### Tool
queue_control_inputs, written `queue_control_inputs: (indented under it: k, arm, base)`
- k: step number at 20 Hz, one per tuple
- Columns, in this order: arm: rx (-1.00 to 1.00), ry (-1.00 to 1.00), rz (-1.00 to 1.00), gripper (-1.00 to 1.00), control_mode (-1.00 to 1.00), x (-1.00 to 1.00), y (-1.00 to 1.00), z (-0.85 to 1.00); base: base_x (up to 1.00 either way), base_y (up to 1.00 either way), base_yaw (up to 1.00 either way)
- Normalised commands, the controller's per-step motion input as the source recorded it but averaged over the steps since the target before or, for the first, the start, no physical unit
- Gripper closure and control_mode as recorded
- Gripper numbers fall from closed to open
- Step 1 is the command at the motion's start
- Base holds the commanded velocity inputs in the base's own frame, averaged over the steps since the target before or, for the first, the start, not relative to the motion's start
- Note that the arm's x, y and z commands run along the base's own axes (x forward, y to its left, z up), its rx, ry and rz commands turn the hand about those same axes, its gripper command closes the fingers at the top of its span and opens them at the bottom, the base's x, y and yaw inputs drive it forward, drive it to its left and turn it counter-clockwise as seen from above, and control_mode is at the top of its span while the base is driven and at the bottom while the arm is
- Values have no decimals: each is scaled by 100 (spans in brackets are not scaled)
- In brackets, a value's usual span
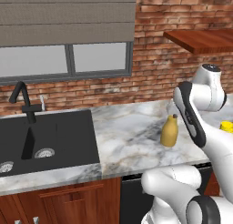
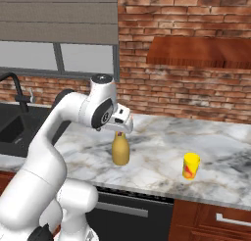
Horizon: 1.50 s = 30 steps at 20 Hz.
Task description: Place the pitcher and cup on the dining counter for serving.
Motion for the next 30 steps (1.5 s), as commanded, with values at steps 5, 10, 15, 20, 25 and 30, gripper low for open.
queue_control_inputs:
  k: [5,10,15,20,25,30]
  arm:
    - [1,0,-4,-100,-100,9,-12,-42]
    - [0,0,-4,-100,-100,30,-1,-26]
    - [0,0,-3,-100,-100,39,0,-21]
    - [0,0,-2,-100,-100,38,-1,-24]
    - [0,0,-1,-100,-100,37,-3,-27]
    - [0,0,-1,-100,-100,32,0,-27]
  base:
    - [0,0,0]
    - [0,0,0]
    - [0,0,0]
    - [0,0,0]
    - [0,0,0]
    - [0,0,0]
